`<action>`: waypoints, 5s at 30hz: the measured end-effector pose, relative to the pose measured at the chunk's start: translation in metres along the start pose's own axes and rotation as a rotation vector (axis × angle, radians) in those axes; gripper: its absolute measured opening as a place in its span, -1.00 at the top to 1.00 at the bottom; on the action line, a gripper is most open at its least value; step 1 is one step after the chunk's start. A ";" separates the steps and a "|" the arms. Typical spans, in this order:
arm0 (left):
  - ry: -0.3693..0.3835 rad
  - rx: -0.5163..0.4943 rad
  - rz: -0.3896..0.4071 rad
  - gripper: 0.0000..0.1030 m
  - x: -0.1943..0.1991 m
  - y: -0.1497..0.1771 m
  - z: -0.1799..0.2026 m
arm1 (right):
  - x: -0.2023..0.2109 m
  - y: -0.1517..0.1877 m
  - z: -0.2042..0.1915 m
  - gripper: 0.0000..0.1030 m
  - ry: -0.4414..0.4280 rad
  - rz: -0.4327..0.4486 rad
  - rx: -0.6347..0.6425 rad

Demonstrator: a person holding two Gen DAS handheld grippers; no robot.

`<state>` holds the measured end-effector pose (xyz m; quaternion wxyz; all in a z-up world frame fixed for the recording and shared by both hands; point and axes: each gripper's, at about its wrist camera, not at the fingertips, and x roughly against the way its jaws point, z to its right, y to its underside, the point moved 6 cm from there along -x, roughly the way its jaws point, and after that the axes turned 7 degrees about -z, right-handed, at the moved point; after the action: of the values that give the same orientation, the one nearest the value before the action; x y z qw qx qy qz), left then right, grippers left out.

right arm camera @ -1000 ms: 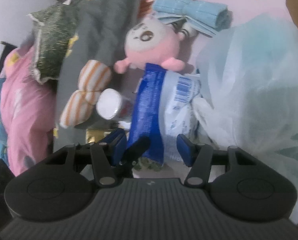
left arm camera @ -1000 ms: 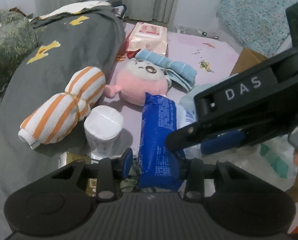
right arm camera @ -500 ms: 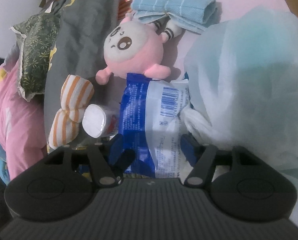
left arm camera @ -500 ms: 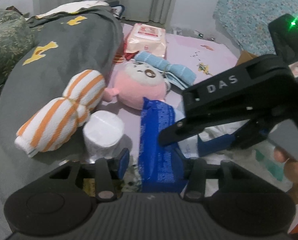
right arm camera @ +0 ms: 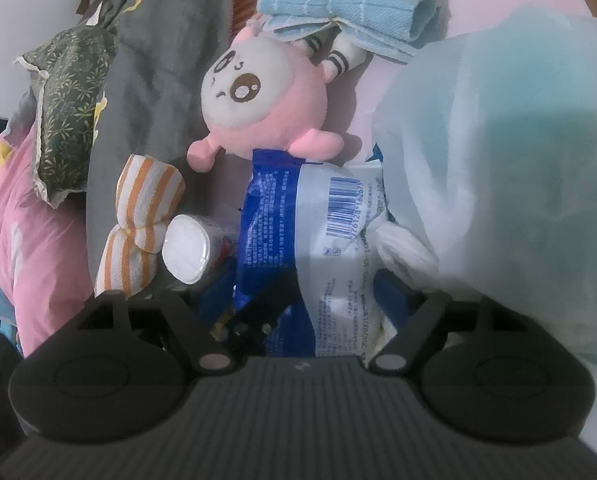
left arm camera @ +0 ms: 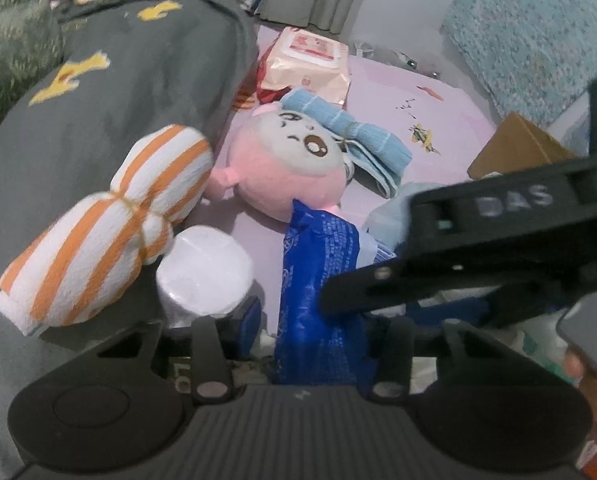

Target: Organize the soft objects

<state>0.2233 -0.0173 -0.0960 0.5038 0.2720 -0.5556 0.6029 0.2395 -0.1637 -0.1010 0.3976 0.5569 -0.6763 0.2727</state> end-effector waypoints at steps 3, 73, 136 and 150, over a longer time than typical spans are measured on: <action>0.016 0.020 -0.004 0.12 -0.001 0.001 -0.006 | 0.001 0.000 0.002 -0.51 -0.020 -0.005 -0.002; 0.089 -0.374 0.014 0.09 -0.022 -0.026 0.323 | 0.227 -0.001 0.278 -0.77 -0.450 0.355 -0.236; -0.148 -0.059 0.334 -0.54 0.114 0.050 0.033 | 0.165 0.031 0.011 -0.88 -0.344 0.220 0.199; -0.109 0.064 0.143 -0.37 0.017 -0.047 0.005 | 0.056 -0.111 -0.046 -0.61 -0.216 0.144 0.180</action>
<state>0.2593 -0.0227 -0.0614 0.4196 0.2801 -0.5807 0.6389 0.3543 -0.1825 -0.0373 0.2503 0.5667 -0.7260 0.2985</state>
